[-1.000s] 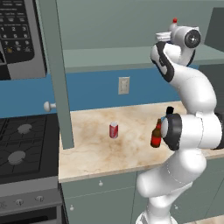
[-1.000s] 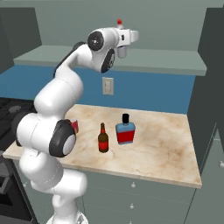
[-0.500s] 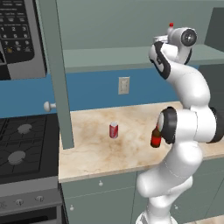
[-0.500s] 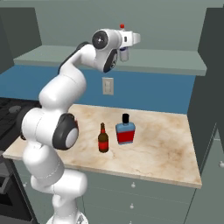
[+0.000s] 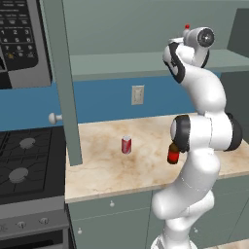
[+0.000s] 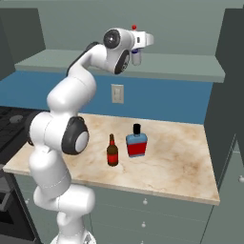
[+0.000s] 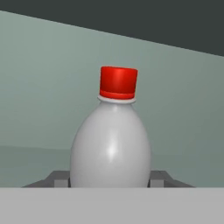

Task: Sort all alcoholic drinks to one cabinet, and non-alcoholic drinks to the other.

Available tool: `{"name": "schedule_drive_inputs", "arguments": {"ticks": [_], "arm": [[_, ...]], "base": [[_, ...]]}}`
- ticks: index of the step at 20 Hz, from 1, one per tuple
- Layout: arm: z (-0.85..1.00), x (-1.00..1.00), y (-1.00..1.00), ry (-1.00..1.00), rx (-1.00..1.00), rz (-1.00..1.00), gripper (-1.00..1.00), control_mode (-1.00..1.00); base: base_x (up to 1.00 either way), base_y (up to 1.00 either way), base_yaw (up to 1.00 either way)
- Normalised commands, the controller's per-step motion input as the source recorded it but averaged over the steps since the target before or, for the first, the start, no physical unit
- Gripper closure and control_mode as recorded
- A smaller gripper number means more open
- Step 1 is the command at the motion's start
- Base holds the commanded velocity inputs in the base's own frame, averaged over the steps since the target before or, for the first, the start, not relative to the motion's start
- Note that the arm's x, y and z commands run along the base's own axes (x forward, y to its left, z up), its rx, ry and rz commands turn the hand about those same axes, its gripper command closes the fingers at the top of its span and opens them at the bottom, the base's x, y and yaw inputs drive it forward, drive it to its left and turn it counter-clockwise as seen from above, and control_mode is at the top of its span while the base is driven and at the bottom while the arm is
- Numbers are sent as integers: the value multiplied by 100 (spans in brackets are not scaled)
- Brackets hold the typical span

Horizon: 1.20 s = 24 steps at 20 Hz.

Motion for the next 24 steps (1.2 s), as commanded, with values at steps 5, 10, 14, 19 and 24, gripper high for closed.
{"name": "schedule_drive_inputs", "arguments": {"ticks": [5, 10, 14, 19, 24], "arm": [[-29, 13, -7, 0, 0, 4, -100, -100], [-15, 0, -2, 0, 0, 3, -100, -100], [-2, -4, 0, 0, 0, 0, -100, -100], [0, -43, 0, 0, 0, 0, -100, -100], [3, -83, 0, 0, 0, 0, -100, -100]], "base": [[0, 0, 0], [0, 0, 0], [0, 0, 0], [0, 0, 0], [0, 0, 0]]}}
